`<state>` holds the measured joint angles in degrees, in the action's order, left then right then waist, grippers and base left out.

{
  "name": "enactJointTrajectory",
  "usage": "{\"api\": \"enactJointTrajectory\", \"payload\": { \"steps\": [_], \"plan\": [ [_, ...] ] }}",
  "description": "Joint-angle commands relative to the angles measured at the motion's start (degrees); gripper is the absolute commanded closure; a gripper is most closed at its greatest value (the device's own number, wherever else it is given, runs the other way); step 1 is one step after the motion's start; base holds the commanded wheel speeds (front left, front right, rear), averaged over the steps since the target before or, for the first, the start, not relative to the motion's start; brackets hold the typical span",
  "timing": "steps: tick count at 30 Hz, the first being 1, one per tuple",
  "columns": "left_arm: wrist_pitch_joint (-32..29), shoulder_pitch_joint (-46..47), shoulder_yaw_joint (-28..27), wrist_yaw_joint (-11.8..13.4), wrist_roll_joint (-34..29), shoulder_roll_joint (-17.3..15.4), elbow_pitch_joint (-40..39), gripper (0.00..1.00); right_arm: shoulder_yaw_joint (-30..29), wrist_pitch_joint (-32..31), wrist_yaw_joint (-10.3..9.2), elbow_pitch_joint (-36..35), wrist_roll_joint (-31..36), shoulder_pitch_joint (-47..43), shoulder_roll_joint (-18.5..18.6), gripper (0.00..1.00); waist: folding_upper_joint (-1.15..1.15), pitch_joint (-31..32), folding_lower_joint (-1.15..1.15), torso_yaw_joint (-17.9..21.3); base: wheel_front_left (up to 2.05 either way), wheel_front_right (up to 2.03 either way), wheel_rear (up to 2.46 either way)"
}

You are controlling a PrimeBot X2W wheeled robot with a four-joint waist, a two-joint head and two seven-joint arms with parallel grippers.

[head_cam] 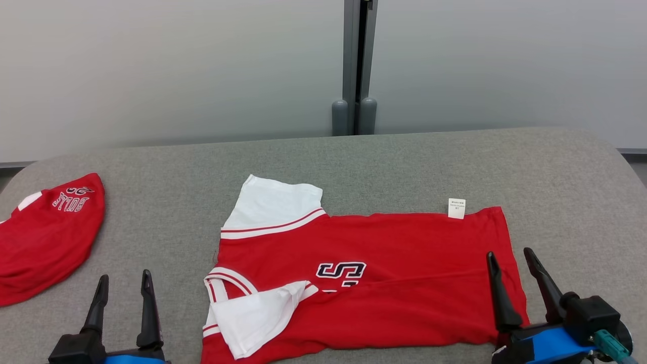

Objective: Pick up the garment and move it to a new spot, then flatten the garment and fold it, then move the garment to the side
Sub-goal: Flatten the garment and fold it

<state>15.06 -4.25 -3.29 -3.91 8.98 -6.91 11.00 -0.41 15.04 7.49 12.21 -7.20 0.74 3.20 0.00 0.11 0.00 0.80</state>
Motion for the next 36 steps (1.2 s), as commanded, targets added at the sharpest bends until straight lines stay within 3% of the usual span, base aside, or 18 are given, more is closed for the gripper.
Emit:
{"api": "enactJointTrajectory", "payload": {
  "steps": [1, 28, 36],
  "plan": [
    [0.1, 0.9, -0.5, -0.3, -0.5, 0.2, 0.3, 0.0, 0.2, 0.2, 0.01, -0.2, 0.0, -1.3, -0.2, 0.0, 0.0, 0.0, 0.0, 0.0, 0.0, 0.0, 0.0],
    [0.2, 1.7, -0.1, -1.6, -3.3, 0.7, 5.1, 0.0, 2.7, 0.2, 0.01, 4.9, 1.6, -1.0, -0.3, 0.0, 0.0, 0.6, 0.0, -0.1, 0.0, 0.0, 0.0],
    [-0.2, 9.8, 2.8, -3.1, -2.2, -1.4, 9.2, 0.0, -1.0, -0.2, 0.02, 8.0, 3.3, 4.3, -0.2, 0.0, 0.0, -0.6, 0.0, 1.1, 0.0, 0.0, 0.0]
  ]
}}
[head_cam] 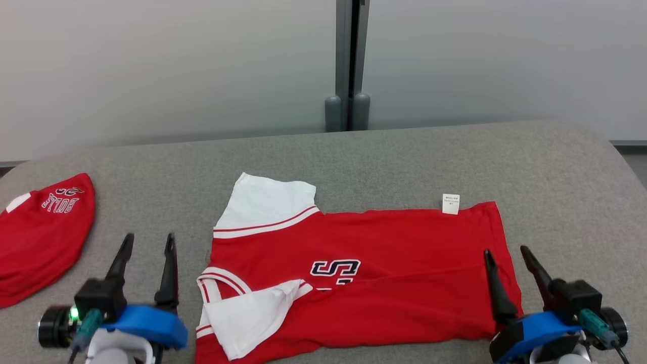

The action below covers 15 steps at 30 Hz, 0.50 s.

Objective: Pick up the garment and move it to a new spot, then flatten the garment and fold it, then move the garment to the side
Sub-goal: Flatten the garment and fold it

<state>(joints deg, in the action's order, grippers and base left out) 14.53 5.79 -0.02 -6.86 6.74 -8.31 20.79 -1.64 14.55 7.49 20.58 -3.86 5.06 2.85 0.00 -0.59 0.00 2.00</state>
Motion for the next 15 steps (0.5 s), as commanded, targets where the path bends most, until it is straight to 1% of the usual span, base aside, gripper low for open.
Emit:
{"api": "enactJointTrajectory", "payload": {
  "steps": [1, 4, 6, 12, 15],
  "plan": [
    [-0.3, 2.1, 0.4, -0.2, 0.5, -0.7, 0.4, 0.0, -0.3, -0.4, 0.01, 0.5, 0.8, 1.3, 0.1, 0.0, 0.0, -0.4, 0.0, -0.1, 0.0, 0.0, 0.0],
    [-2.6, 9.8, 3.3, -0.7, 2.2, -2.8, 3.6, 0.0, -1.1, -1.4, 0.01, 2.4, 2.3, 6.8, 0.8, 0.0, 0.0, -2.8, 0.0, 0.6, 0.0, 0.0, 0.0],
    [-4.4, 15.0, 6.9, -0.8, 3.9, -4.5, 5.2, 0.0, -0.8, -1.6, 0.01, 3.9, 2.7, 10.7, 1.3, 0.0, 0.0, -4.7, 0.0, 1.3, 0.0, 0.0, 0.0],
    [-9.4, 29.4, 17.6, -0.6, 12.4, -10.7, 9.0, 0.0, 1.1, -3.3, 0.01, 9.9, 3.0, 22.1, 3.5, 0.0, 0.0, -11.4, 0.0, 3.3, 0.0, 0.0, 0.0],
    [-10.8, 35.7, 23.3, -0.6, 16.4, -13.5, 11.4, 0.0, 1.8, -2.7, 0.01, 12.7, 2.0, 26.8, 3.8, 0.0, 0.0, -14.3, 0.0, 4.2, 0.0, 0.0, 0.0]
  ]
}}
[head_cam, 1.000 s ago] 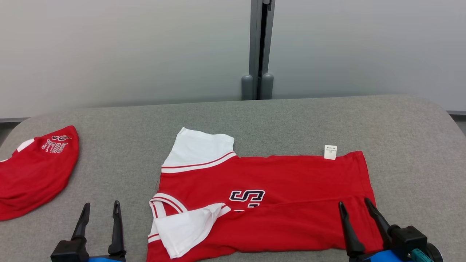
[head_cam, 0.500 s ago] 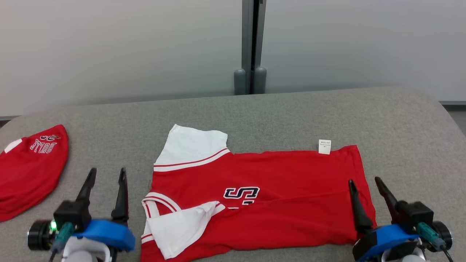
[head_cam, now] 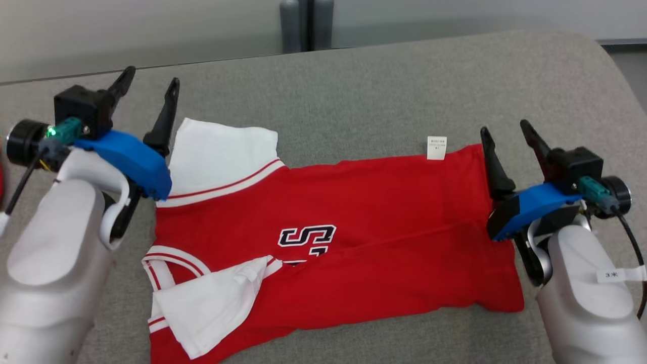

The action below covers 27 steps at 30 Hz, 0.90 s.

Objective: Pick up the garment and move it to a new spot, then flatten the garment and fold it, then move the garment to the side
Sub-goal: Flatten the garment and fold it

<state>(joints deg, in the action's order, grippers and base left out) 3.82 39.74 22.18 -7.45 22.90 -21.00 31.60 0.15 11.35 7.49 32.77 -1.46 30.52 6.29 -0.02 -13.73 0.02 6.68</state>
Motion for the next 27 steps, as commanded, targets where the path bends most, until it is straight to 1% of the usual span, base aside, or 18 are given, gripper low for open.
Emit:
{"api": "enactJointTrajectory", "payload": {
  "steps": [1, 5, 7, 12, 16, 18, 22, 27],
  "plan": [
    [-0.8, 3.2, 3.0, 0.0, 1.5, -1.7, 1.9, 0.0, 0.3, 0.9, 0.01, 1.3, -0.7, 2.4, 0.5, 0.0, 0.02, -2.0, -0.02, -0.3, 0.0, 0.0, 0.0],
    [-2.7, 8.2, 9.7, 0.0, 7.2, -3.2, 6.4, 0.0, 1.4, 2.2, 0.01, 4.4, -1.3, 5.7, 0.2, 0.0, 0.02, -4.7, -0.02, 0.8, 0.0, 0.0, 0.0],
    [-3.4, 10.4, 12.3, 0.0, 9.6, -4.1, 8.8, 0.0, 2.3, 2.8, 0.01, 5.4, -1.8, 6.7, -0.2, 0.0, 0.02, -5.7, -0.02, 1.3, 0.0, 0.0, 0.0],
    [-5.8, 13.2, 17.3, 0.0, 14.9, -5.1, 14.1, 0.0, 3.9, 3.6, 0.01, 7.7, -2.5, 8.8, -0.2, 0.0, 0.02, -7.7, -0.02, 2.6, 0.0, 0.0, 0.0],
    [-6.7, 15.2, 19.8, 0.0, 18.9, -6.0, 16.9, 0.0, 4.9, 3.8, 0.01, 8.5, -2.8, 10.5, 0.1, 0.0, 0.02, -9.3, -0.02, 3.3, 0.0, 0.0, 0.0],
    [-8.0, 15.8, 20.8, 0.0, 21.0, -5.9, 18.6, 0.0, 5.4, 3.8, 0.01, 9.0, -3.0, 11.3, 0.3, 0.0, 0.02, -10.0, -0.02, 3.5, 0.0, 0.0, 0.0],
    [-8.8, 17.0, 23.0, 0.0, 23.6, -6.6, 20.1, 0.0, 6.3, 3.9, 0.01, 9.4, -3.7, 13.0, 0.2, 0.0, 0.02, -11.3, -0.02, 4.3, 0.0, 0.0, 0.0],
    [-10.2, 18.2, 25.0, 0.0, 27.6, -6.1, 21.2, 0.0, 6.9, 3.9, 0.01, 9.1, -4.1, 13.2, 0.5, 0.0, 0.02, -12.3, -0.02, 4.4, 0.0, 0.0, 0.0]
  ]
}}
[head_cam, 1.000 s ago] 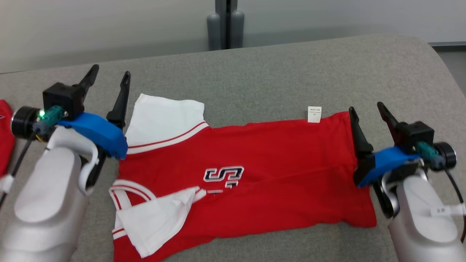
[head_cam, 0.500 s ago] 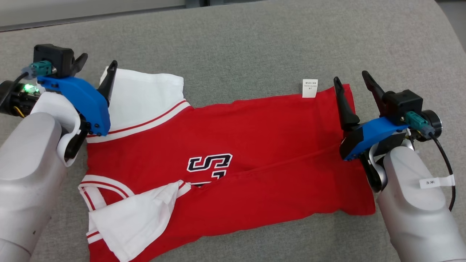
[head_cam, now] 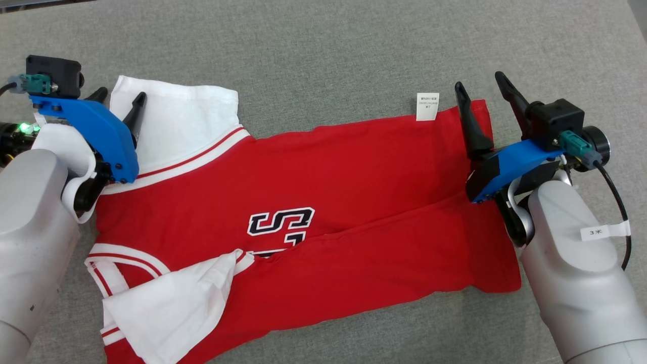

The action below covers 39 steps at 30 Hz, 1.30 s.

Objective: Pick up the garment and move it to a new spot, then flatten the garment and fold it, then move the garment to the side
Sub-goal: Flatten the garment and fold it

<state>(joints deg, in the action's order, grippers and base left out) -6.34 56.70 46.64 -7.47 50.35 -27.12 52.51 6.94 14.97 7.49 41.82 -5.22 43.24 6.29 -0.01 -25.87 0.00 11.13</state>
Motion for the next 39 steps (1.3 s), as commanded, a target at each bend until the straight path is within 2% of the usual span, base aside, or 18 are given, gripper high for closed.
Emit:
{"api": "enactJointTrajectory", "payload": {
  "steps": [1, 6, 7, 10, 11, 22, 30, 33, 34, 35, 36, 39],
  "plan": [
    [-0.2, 1.4, 1.3, 0.0, 0.7, 0.0, 0.4, 0.0, 0.3, 0.3, 0.01, 0.3, -0.4, 0.5, 0.5, 0.0, 0.01, -0.3, 0.0, 0.0, 0.0, 0.0, 0.0],
    [-1.4, 1.5, 2.9, 0.0, 5.5, 1.4, -0.7, 0.0, 1.5, 0.3, 0.01, 3.0, -1.1, 1.5, 1.0, 0.0, 0.01, -0.3, 0.0, -0.1, 0.0, 0.0, 0.0],
    [-1.3, 1.7, 2.9, 0.0, 6.8, 1.3, -1.1, 0.03, 1.8, 0.3, 0.01, 3.8, -1.2, 1.8, 1.1, 0.0, 0.01, -0.2, 0.0, -0.2, 0.0, 0.0, 0.0],
    [-1.6, 2.0, 3.2, 0.0, 9.5, 1.4, -1.2, 0.8, 2.7, 0.3, 0.01, 5.9, -1.7, 2.3, 1.5, 0.0, 0.01, 0.0, 0.0, -0.4, 0.0, 0.0, 0.0],
    [-1.2, 2.3, 4.0, 0.0, 9.2, 1.2, -1.1, 1.0, 3.1, 0.2, 0.01, 6.6, -1.9, 2.6, 1.5, 0.0, 0.01, 0.0, 0.0, -0.4, 0.0, 0.0, 0.0],
    [6.1, 3.4, 9.1, 0.0, 9.2, 0.2, -0.5, 1.0, 7.0, -3.5, 0.01, 12.6, -5.6, 4.9, 3.5, 0.0, 0.01, 1.4, 0.0, -2.0, 0.0, 0.0, 0.0],
    [10.3, 4.6, 13.2, 0.0, 9.5, 0.3, -2.8, 1.0, 9.1, -10.8, 0.01, 17.5, -8.2, 7.5, 6.0, 0.0, 0.01, 1.5, 0.0, -3.9, 0.0, 0.0, 0.0],
    [11.6, 5.4, 14.6, 0.0, 9.8, 0.4, -3.3, 1.0, 10.1, -14.4, 0.02, 19.2, -10.2, 7.5, 5.4, 0.0, 0.01, 1.5, 0.0, -4.4, 0.0, 0.0, 0.0],
    [11.9, 5.5, 14.9, 0.0, 9.8, 0.5, -3.4, 1.0, 10.7, -14.4, 0.08, 18.9, -10.8, 7.4, 5.4, 0.32, 0.01, 1.5, 0.0, -4.5, 0.0, 0.0, 0.0],
    [12.4, 5.8, 15.3, 0.0, 9.8, 0.4, -3.5, 1.0, 10.7, -13.7, 0.07, 18.2, -11.7, 7.5, 5.4, 0.81, 0.01, 1.5, 0.0, -4.5, 0.0, 0.0, 0.0],
    [12.8, 5.9, 15.6, 0.0, 10.2, 0.4, -3.4, 1.0, 10.9, -13.8, 0.07, 18.0, -12.3, 7.5, 5.7, 1.0, 0.01, 1.5, 0.0, -4.6, 0.0, 0.0, 0.0],
    [14.5, 6.9, 15.9, 0.0, 10.6, 0.2, -2.7, 1.0, 11.1, -12.5, 0.0, 17.7, -13.2, 8.1, 6.7, 1.0, 0.01, 1.6, 0.0, -4.6, 0.0, 0.0, 0.0]
  ]
}}
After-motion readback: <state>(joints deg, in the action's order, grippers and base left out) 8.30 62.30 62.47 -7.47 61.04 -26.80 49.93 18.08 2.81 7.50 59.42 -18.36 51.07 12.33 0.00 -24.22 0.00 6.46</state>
